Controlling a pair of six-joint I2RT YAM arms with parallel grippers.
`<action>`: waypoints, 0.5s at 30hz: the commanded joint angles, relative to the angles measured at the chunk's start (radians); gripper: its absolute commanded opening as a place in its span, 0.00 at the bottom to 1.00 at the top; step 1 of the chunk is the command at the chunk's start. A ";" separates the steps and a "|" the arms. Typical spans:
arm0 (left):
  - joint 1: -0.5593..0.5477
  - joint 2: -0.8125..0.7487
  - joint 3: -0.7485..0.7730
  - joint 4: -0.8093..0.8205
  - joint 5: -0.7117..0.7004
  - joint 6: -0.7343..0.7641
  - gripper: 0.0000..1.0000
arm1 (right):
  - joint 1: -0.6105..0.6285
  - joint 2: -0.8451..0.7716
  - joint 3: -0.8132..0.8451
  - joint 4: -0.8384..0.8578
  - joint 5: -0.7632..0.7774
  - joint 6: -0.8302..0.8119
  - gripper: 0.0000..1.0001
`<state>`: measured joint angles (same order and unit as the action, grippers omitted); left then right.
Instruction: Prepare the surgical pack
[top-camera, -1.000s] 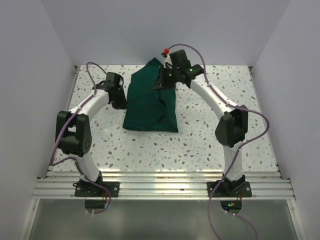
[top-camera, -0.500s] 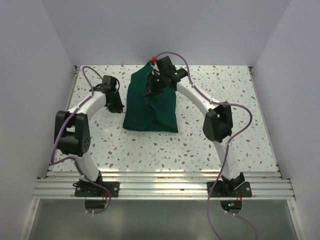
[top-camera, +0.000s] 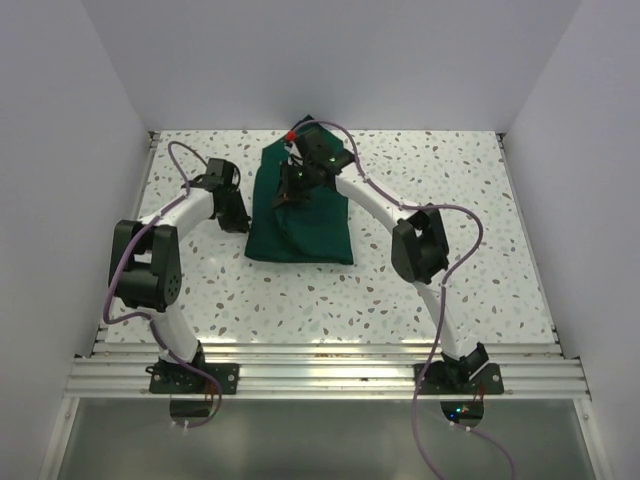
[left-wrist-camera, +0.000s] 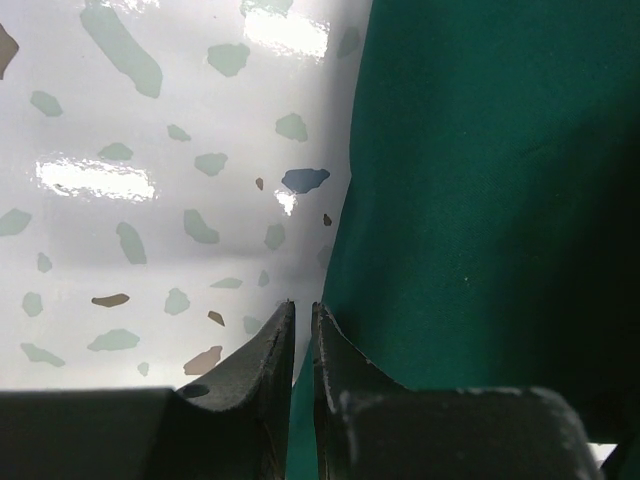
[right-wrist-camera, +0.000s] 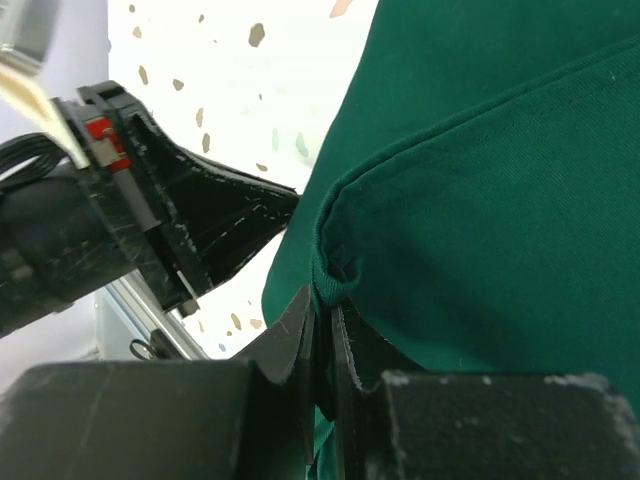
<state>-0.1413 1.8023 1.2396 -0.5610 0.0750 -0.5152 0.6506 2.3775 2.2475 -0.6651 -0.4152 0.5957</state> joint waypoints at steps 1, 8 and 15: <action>0.005 -0.009 -0.019 0.059 0.029 -0.022 0.15 | 0.018 0.015 0.053 0.067 -0.056 0.036 0.00; 0.005 -0.023 -0.037 0.059 0.035 -0.026 0.15 | 0.026 0.069 0.090 0.110 -0.027 0.085 0.00; 0.005 -0.020 -0.038 0.070 0.057 -0.036 0.15 | 0.029 0.094 0.089 0.160 0.015 0.144 0.00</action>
<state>-0.1410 1.8023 1.2110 -0.5350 0.0990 -0.5335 0.6613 2.4729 2.2887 -0.6048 -0.4088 0.6834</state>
